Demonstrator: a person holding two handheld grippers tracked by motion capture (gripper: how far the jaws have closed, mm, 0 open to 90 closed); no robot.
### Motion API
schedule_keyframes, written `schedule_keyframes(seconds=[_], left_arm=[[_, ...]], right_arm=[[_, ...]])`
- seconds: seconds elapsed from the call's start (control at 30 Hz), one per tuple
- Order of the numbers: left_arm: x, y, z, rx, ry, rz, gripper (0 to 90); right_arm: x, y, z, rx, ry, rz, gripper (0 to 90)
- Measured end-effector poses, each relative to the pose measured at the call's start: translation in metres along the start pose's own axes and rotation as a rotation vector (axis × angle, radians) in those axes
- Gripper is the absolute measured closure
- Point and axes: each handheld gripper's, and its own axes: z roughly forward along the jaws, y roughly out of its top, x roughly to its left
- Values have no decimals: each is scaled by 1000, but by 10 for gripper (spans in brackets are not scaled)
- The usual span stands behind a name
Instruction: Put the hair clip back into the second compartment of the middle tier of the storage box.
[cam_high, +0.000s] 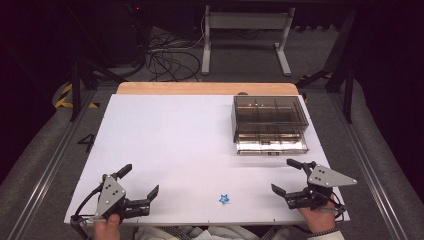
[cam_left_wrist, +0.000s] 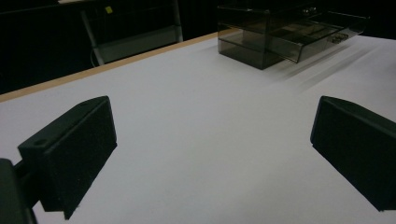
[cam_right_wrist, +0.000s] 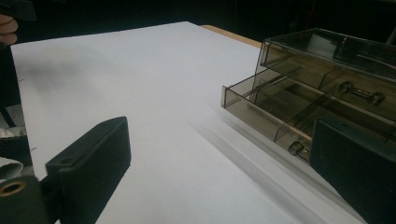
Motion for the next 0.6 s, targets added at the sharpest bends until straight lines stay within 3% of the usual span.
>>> schedule_keyframes(seconds=[0.17,0.4,0.6], left_arm=[[1,0,-1,-7,12,-13,9],[-2,1,-1,-7,23,38,9],[-1,1,-2,-20,14,22,9]], right_arm=[[0,0,0,1,5,0,66],[0,0,-1,3,3,-7,68],[1,1,-1,7,3,-15,68]])
